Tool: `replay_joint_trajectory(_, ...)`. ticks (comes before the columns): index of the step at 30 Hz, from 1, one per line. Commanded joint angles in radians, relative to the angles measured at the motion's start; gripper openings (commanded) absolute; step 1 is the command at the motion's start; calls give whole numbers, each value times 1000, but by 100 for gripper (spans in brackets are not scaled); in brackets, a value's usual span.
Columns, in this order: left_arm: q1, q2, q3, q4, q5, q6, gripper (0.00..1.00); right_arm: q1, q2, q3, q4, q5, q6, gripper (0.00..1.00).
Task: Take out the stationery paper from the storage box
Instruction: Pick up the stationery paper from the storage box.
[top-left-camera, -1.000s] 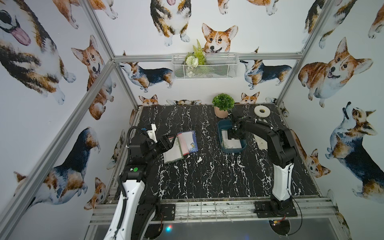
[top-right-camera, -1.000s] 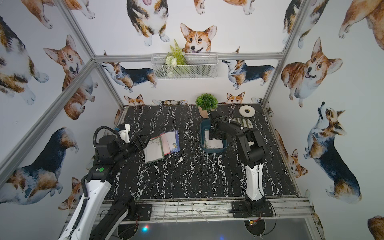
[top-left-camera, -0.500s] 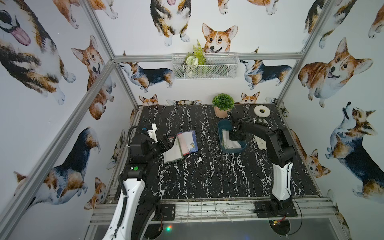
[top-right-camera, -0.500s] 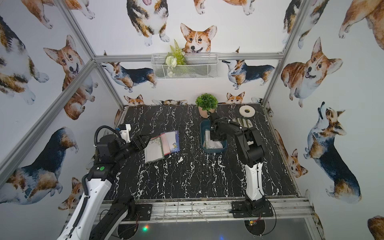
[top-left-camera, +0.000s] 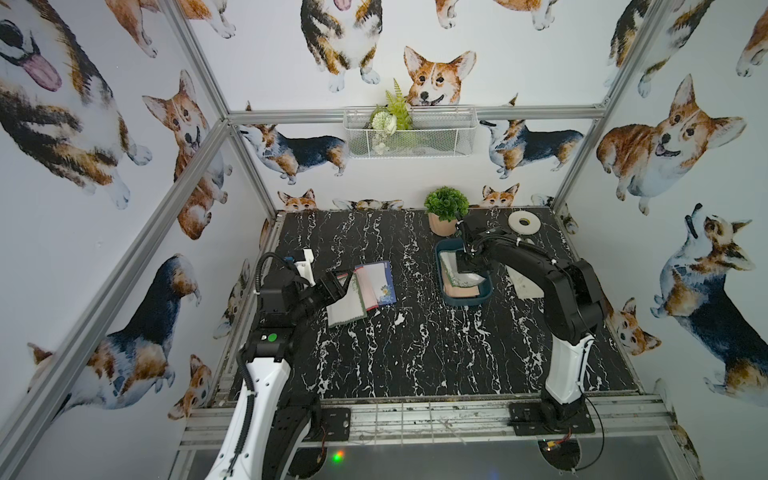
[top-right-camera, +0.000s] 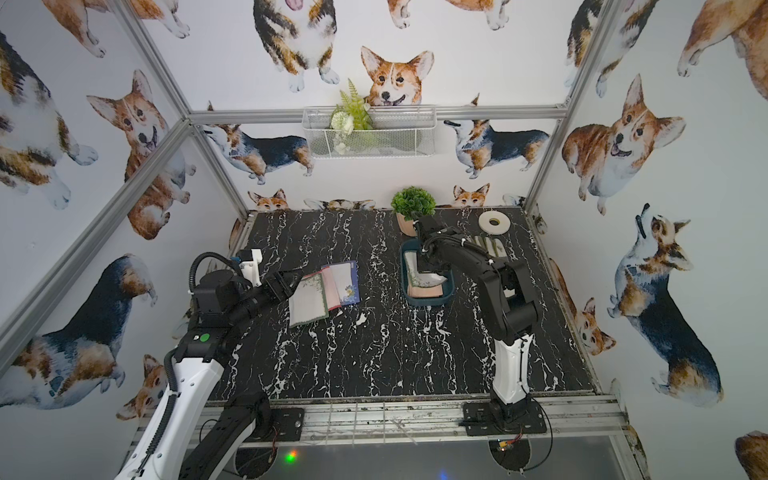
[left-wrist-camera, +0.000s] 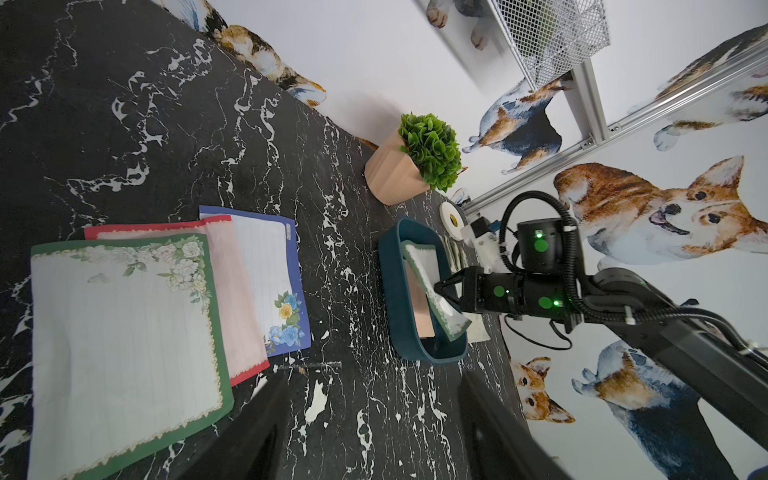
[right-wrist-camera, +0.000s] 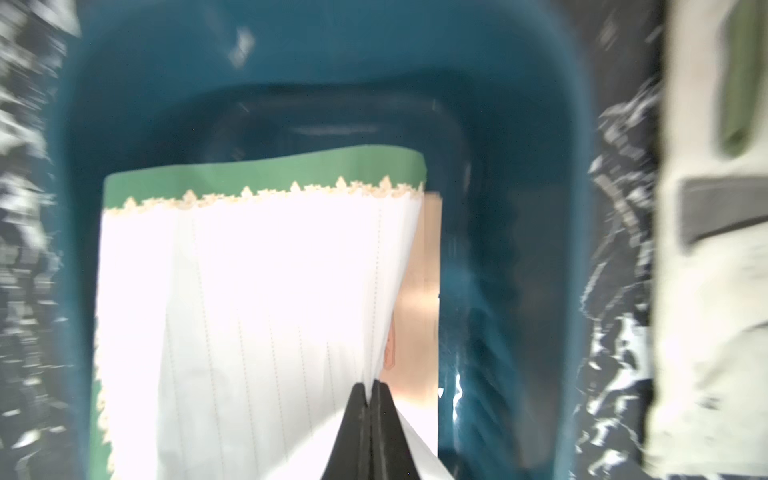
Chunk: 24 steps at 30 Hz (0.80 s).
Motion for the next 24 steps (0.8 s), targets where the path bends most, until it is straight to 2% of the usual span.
replay_joint_trajectory(1, 1, 0, 8, 9, 17, -6, 68, 5, -44, 24, -40, 33, -14, 0)
replay_joint_trajectory(6, 1, 8, 1, 41, 56, -52, 68, 5, -55, 38, -96, 52, -24, 0)
replay_joint_trajectory(8, 0, 28, -19, 110, 114, -115, 68, 19, -77, 23, -107, 63, -18, 0)
replay_joint_trajectory(11, -19, 92, -75, 296, 182, -274, 68, 96, -154, -24, -105, 157, 6, 0)
replay_joint_trajectory(14, -89, 143, -128, 488, 175, -389, 68, 206, -223, -70, -110, 267, 32, 0)
replay_joint_trajectory(19, -288, 215, -84, 497, 48, -360, 68, 326, -306, -106, -128, 291, 105, 0)
replay_joint_trajectory(24, -421, 305, -48, 544, -32, -358, 68, 383, -354, -116, -135, 288, 160, 0)
